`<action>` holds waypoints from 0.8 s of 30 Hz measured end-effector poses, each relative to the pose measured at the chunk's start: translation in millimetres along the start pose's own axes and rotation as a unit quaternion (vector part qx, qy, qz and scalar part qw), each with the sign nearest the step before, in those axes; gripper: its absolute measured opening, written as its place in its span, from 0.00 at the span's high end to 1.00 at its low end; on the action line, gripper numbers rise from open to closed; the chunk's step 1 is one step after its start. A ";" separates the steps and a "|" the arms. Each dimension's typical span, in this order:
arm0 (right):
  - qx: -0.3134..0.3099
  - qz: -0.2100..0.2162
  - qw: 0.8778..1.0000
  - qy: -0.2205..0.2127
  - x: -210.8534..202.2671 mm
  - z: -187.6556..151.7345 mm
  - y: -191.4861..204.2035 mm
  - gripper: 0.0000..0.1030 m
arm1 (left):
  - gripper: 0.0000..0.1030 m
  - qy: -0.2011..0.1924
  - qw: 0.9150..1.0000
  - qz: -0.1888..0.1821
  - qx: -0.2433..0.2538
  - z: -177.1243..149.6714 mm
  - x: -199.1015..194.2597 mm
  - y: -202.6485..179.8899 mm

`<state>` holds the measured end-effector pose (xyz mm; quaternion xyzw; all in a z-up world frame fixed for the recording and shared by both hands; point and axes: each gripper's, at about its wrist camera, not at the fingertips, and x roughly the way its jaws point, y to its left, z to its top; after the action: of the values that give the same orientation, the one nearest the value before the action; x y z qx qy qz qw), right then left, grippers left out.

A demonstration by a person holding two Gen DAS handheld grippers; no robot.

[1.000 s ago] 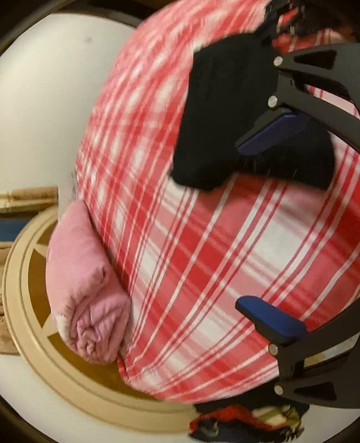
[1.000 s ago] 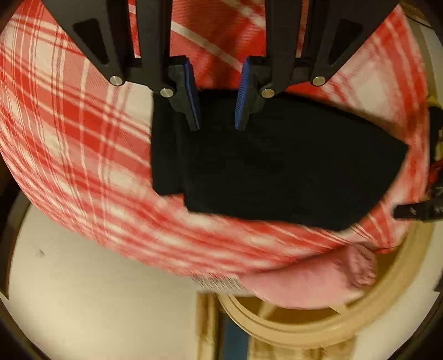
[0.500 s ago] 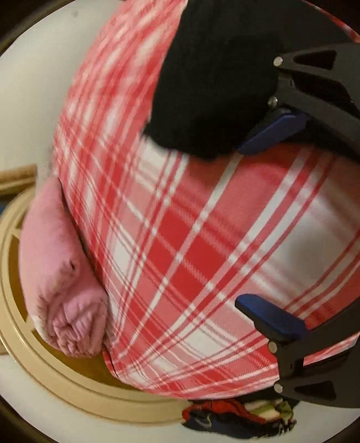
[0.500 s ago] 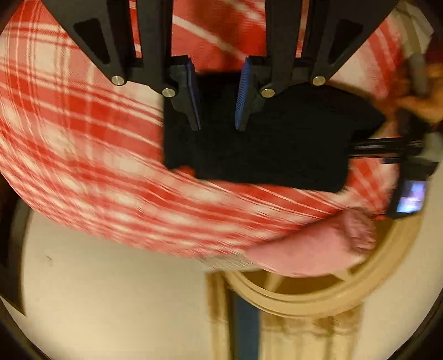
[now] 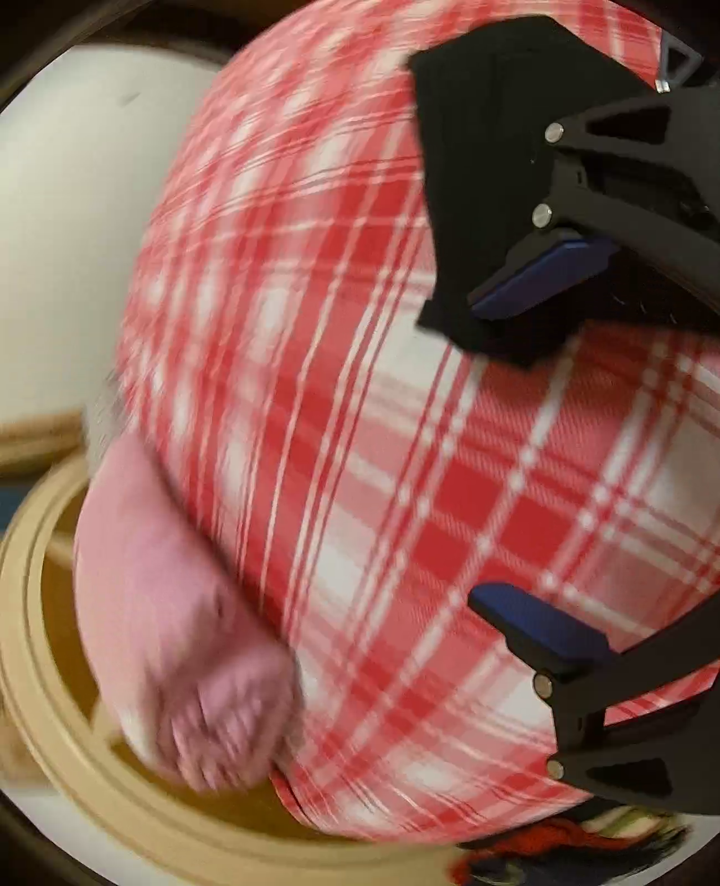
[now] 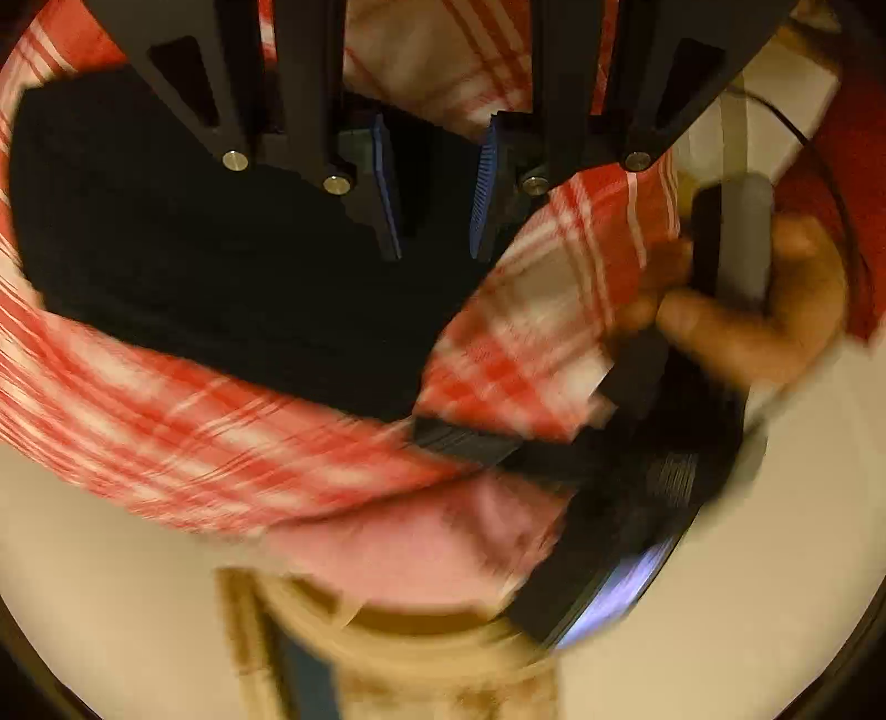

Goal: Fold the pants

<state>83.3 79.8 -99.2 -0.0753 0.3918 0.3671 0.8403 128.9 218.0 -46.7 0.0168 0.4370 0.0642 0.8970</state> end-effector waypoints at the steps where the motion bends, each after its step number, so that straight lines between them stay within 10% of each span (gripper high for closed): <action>1: 0.001 0.005 1.000 0.000 4.6 -2.3 -0.4 0.75 | 0.05 0.002 1.000 0.014 0.017 1.7 9.4 -6.7; 10: 0.008 -0.012 1.000 -0.001 15.4 7.3 -13.1 0.77 | 0.11 0.032 0.999 0.028 0.015 33.7 66.0 -15.9; 24: 0.053 -0.044 0.995 -0.078 -46.7 7.8 -37.6 0.75 | 0.11 0.001 0.998 -0.038 -0.057 -13.5 -12.5 25.7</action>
<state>93.6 29.9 -66.6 -0.0193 0.3406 0.3139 0.8861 108.0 241.6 -43.0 -0.0509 0.4340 0.0544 0.8978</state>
